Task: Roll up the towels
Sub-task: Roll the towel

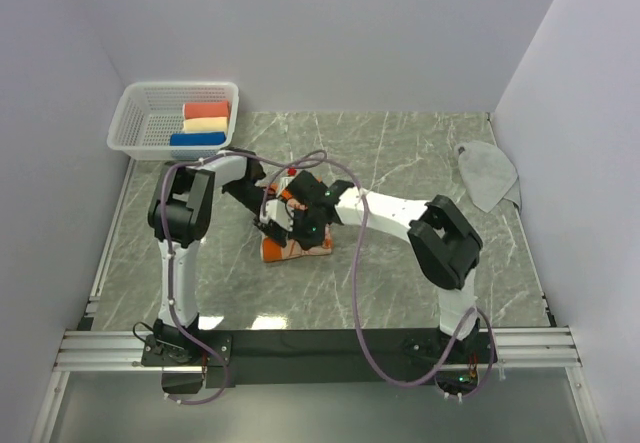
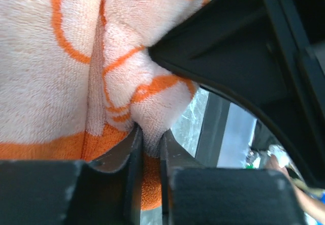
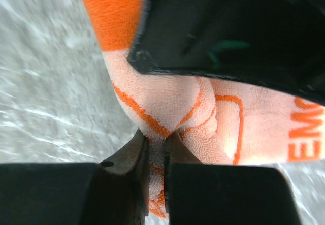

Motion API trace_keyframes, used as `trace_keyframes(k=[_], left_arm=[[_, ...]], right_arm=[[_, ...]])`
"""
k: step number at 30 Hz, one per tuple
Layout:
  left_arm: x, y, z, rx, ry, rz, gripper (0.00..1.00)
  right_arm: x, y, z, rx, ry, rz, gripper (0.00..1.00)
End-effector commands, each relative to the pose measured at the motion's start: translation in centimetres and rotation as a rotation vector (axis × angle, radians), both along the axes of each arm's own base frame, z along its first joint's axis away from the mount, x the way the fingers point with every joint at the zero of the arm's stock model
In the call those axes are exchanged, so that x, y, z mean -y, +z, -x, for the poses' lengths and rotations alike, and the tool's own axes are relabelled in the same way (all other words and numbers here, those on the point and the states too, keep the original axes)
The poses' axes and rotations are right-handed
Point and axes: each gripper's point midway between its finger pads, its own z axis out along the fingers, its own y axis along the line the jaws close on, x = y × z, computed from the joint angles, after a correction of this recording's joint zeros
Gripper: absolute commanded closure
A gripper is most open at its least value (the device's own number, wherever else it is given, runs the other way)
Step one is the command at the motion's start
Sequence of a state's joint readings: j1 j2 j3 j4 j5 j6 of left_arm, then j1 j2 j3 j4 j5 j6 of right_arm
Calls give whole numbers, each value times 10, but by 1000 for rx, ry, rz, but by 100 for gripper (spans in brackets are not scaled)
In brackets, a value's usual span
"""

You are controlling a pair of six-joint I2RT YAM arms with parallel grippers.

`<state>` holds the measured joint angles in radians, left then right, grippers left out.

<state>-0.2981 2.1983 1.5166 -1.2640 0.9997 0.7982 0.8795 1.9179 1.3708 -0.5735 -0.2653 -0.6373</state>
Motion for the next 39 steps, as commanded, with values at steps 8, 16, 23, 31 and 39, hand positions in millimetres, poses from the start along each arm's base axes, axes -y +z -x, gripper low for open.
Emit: trace_keyframes(k=[8,16,23,31,39], left_arm=[[-38,17,-43,246,154,10,59],[-73,56,-65,351,308,41,54],[-100,33,-61,302,365,-65,52],[-130,97,-73,687,462,-39,45],[-132,110,-8,1140,193,-119,30]], right_arm=[[32,-35,41,-580,-77,89,100],[33,-45,43,-657,-109,134,100],[38,-44,38,-599,-167,158,100],[40,-49,44,-671,-218,235,100],[22,-54,57,-888,-273,299,100]])
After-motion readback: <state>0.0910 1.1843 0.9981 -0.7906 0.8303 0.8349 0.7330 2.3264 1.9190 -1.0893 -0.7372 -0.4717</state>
